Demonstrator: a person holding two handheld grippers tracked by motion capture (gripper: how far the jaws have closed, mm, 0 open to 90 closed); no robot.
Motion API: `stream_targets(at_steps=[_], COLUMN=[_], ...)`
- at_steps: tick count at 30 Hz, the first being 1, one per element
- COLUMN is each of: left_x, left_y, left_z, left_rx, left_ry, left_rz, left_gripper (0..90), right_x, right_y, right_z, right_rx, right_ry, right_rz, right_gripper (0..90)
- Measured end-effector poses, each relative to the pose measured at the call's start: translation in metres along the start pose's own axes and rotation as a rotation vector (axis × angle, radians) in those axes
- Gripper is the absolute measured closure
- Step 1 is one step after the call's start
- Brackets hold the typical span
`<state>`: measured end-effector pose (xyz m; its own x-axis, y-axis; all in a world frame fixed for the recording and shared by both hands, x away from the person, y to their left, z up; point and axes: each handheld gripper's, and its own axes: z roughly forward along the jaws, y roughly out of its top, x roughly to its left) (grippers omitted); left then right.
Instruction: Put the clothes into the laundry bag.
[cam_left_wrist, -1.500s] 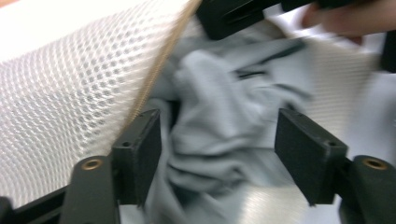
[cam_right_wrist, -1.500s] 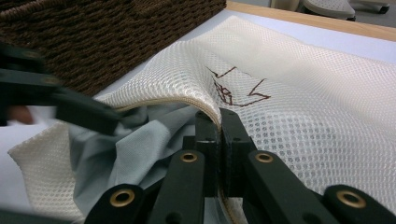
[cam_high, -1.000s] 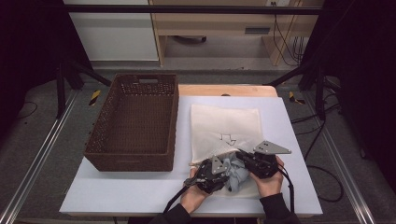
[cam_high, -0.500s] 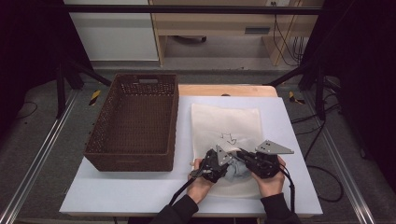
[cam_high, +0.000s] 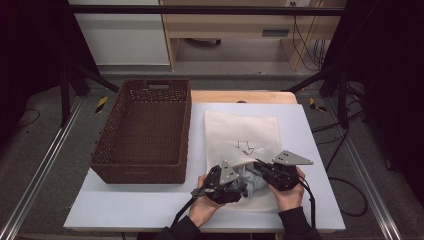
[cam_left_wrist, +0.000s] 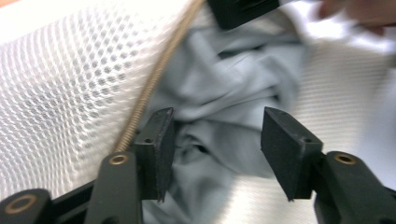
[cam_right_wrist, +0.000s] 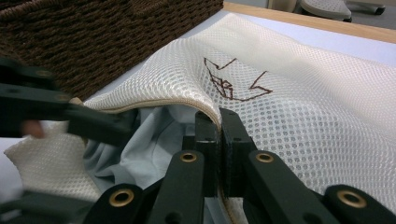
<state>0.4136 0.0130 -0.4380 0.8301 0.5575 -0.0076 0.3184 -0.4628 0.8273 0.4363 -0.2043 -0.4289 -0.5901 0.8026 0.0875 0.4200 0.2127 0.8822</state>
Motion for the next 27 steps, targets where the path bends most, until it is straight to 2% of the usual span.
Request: stream_targets(at_steps=[2, 4, 5, 7, 8, 9, 11, 14, 15, 17, 18, 20, 22, 24, 27], left_x=[-0.006, -0.007, -0.007, -0.005, -0.005, -0.004, -0.002, 0.001, 0.002, 0.005, 0.006, 0.011, 0.014, 0.017, 0.020], left_y=[-0.001, -0.003, -0.005, -0.009, -0.011, -0.012, -0.013, -0.011, -0.009, -0.005, -0.003, 0.003, 0.008, 0.009, 0.007], left_z=[0.000, 0.010, 0.018, 0.030, 0.036, 0.040, 0.047, 0.048, 0.048, 0.049, 0.049, 0.052, 0.057, 0.064, 0.073], left_rx=[0.012, 0.061, 0.094, 0.129, 0.136, 0.148, 0.146, 0.148, 0.143, 0.131, 0.117, 0.114, 0.120, 0.130, 0.117], left_ry=[-0.019, -0.014, -0.011, -0.031, -0.033, -0.016, -0.012, 0.026, 0.051, 0.081, 0.105, 0.118, 0.138, 0.178, 0.204], left_rz=[0.013, 0.020, 0.016, -0.010, -0.021, -0.019, -0.036, -0.046, -0.038, -0.030, -0.024, -0.038, -0.032, -0.021, -0.035], left_gripper=[40.2, 37.3, 36.6, 36.2, 36.7, 38.0, 47.3, 65.1, 74.4, 80.2, 81.9, 82.6, 82.8, 82.8, 82.4], right_x=[0.000, 0.000, 0.000, -0.001, -0.001, -0.001, -0.002, -0.002, -0.002, -0.001, -0.002, -0.002, -0.001, -0.002, -0.001], right_y=[0.000, 0.000, 0.000, 0.000, 0.000, 0.000, 0.000, 0.000, 0.000, 0.000, 0.000, 0.001, 0.001, 0.002, 0.001], right_z=[0.000, 0.000, 0.000, 0.000, -0.001, -0.001, -0.001, -0.001, -0.002, -0.002, -0.002, -0.003, -0.004, -0.005, -0.004], right_rx=[-0.001, -0.002, -0.002, -0.003, -0.002, -0.004, -0.002, 0.001, 0.002, -0.001, -0.001, -0.001, -0.008, -0.012, -0.005], right_ry=[-0.001, -0.001, -0.001, -0.003, -0.004, -0.003, 0.002, 0.010, 0.011, 0.015, 0.018, 0.019, 0.019, 0.022, 0.018], right_rz=[-0.004, -0.001, -0.001, -0.002, -0.003, 0.000, 0.005, 0.007, 0.009, 0.011, 0.011, 0.007, 0.011, 0.010, 0.011], right_gripper=[87.3, 87.0, 86.9, 87.0, 87.0, 87.1, 87.3, 87.7, 87.8, 87.8, 87.9, 87.9, 88.0, 88.0, 87.9])
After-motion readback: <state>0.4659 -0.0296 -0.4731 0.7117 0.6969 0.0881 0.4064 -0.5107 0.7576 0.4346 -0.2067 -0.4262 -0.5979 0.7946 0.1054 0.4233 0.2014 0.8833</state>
